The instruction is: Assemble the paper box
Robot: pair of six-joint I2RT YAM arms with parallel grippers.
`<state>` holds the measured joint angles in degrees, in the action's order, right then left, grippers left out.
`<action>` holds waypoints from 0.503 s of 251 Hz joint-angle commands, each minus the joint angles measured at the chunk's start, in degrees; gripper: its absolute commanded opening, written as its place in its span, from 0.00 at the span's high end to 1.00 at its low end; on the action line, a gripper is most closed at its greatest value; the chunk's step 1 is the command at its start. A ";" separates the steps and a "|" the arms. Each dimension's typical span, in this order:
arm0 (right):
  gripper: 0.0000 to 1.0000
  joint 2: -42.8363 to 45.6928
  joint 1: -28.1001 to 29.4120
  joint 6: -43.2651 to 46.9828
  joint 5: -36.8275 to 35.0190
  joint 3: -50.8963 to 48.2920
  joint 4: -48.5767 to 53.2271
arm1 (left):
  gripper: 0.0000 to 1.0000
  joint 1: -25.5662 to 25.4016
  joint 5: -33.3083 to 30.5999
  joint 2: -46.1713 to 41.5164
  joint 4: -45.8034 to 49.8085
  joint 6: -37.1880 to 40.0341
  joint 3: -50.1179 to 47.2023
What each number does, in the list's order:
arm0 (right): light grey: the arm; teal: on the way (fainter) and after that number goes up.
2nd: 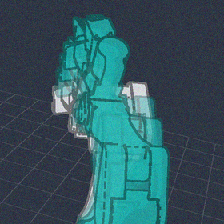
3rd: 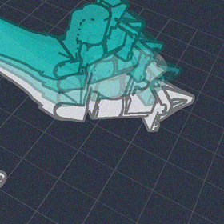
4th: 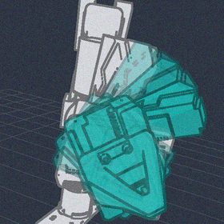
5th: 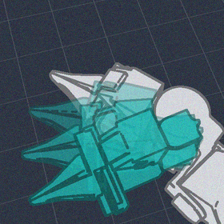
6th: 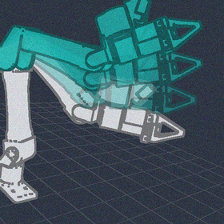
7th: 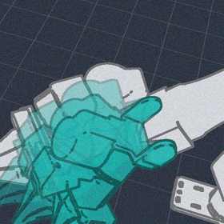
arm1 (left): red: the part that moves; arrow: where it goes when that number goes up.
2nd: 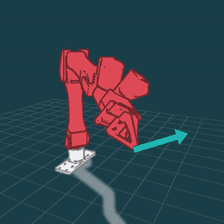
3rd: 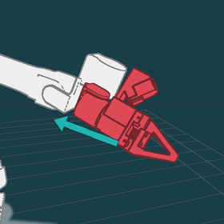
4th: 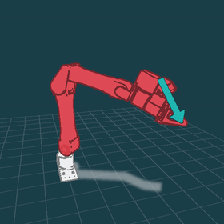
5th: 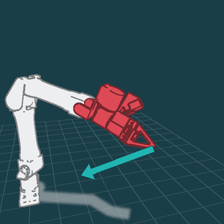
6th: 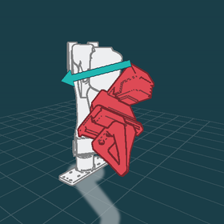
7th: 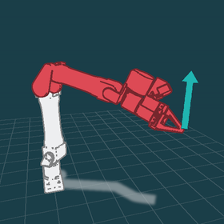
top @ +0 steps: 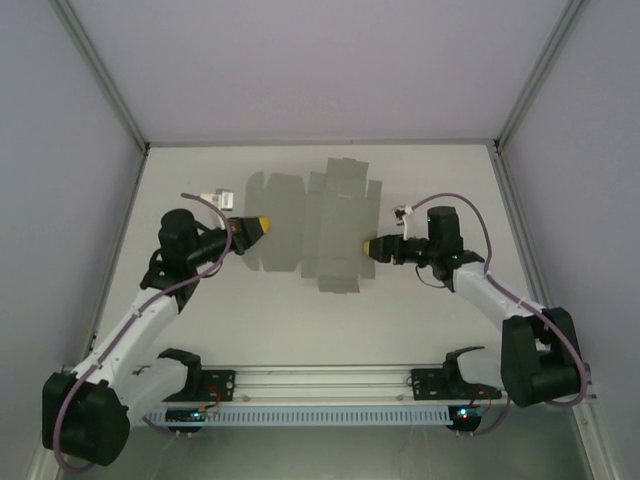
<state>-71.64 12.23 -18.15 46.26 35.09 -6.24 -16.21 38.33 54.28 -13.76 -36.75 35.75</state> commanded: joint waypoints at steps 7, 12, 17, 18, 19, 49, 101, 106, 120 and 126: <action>0.49 1.71 -0.53 -2.09 6.55 -1.40 -7.17 | 1.00 -0.32 0.11 -2.66 -2.80 -0.34 0.64; 0.49 1.91 -0.60 -2.23 6.88 -1.43 -7.86 | 1.00 -0.32 -0.08 -2.78 -2.66 -0.13 0.64; 0.51 2.06 -0.59 -2.44 7.20 -1.50 -8.39 | 1.00 -0.32 0.02 -2.76 -2.59 -0.08 0.65; 0.51 2.09 -0.57 -2.47 7.28 -1.55 -8.50 | 1.00 -0.32 -0.08 -2.77 -2.59 -0.07 0.65; 0.51 2.10 -0.60 -2.49 7.32 -1.58 -8.60 | 1.00 -0.32 -0.13 -2.77 -2.59 -0.07 0.64; 0.66 2.84 -0.70 -2.51 8.24 -1.48 -9.58 | 1.00 -0.32 -1.42 -2.19 -1.18 0.19 0.86; 0.93 4.38 -0.77 -1.07 7.30 -1.49 -9.32 | 0.86 -0.32 -3.01 0.00 -0.90 -0.19 0.40; 0.96 4.47 -0.75 -1.11 6.78 -1.44 -9.29 | 0.76 -0.32 -3.58 0.24 -0.34 -0.40 0.46; 1.00 4.79 -0.77 -0.60 5.30 -1.17 -8.01 | 0.58 -0.30 -5.06 1.03 1.98 0.32 1.03; 1.00 4.85 -0.80 -0.29 4.08 -0.79 -7.11 | 0.53 -0.25 -5.76 1.42 3.40 0.87 1.50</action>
<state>-68.14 11.49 -19.88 52.07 33.69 -14.02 -16.19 34.79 54.39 -13.41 -36.71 35.75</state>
